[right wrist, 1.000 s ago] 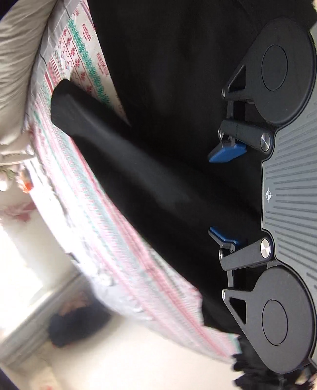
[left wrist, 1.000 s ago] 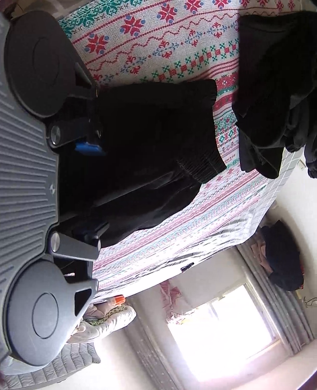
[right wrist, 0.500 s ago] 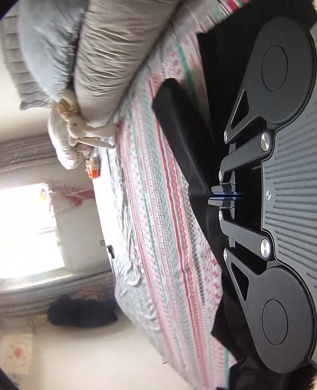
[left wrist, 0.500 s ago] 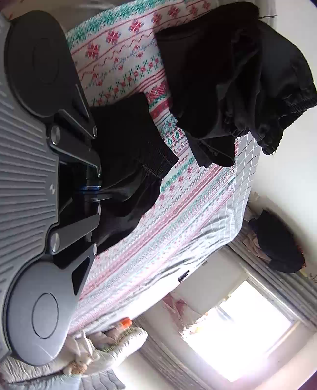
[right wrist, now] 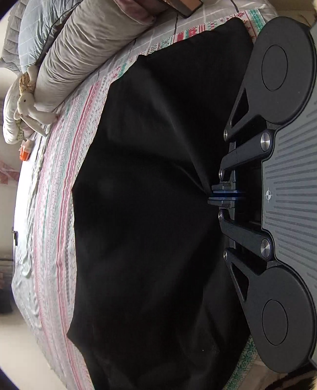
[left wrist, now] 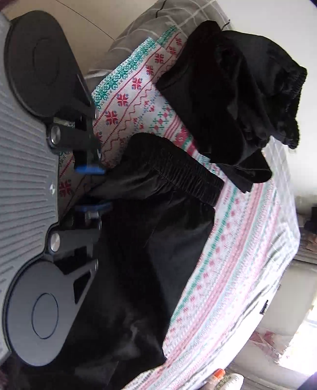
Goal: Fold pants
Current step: 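Fold the pants over with both grippers and release onto the blanket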
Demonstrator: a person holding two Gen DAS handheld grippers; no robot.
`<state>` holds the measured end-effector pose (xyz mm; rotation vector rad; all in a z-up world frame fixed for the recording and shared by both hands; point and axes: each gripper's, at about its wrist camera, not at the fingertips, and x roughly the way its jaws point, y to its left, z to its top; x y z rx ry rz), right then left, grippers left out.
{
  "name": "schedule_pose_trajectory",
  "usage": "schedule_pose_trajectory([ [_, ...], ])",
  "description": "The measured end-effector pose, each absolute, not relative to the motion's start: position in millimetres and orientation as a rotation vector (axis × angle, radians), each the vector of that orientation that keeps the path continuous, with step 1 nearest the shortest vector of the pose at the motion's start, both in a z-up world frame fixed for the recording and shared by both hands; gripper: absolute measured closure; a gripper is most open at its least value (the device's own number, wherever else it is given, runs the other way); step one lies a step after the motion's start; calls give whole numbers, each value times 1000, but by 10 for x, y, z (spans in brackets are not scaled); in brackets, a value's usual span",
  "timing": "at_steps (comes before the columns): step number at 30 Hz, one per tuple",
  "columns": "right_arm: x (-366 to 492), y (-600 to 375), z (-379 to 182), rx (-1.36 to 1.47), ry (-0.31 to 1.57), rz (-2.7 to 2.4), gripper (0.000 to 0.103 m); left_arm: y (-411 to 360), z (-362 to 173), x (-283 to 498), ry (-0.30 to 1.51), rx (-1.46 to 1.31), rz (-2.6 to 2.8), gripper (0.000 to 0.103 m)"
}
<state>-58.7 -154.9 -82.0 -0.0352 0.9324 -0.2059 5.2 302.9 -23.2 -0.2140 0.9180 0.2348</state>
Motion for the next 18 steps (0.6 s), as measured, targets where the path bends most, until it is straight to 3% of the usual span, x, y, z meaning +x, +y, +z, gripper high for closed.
schedule_pose_trajectory([
  [1, -606, -1542, -771, -39, 935, -191, 92, 3059, -189, 31, 897, -224, 236, 33],
  [4, -653, -1536, -570, -14, 913, -130, 57, 3144, -75, 30, 853, -242, 261, 24],
  [5, -673, -1522, -495, -12, 894, -113, 41, 3169, -30, 41, 836, -246, 271, 20],
  [6, -680, -1493, -417, -17, 872, -95, 37, 3184, 13, 66, 821, -247, 281, 17],
  [11, -463, -1233, -69, -60, 771, 70, 37, 3270, 206, 399, 794, -274, 284, 12],
  [18, 359, -811, 99, -62, 680, 315, 37, 3382, 56, 830, 767, -329, 260, 13],
])
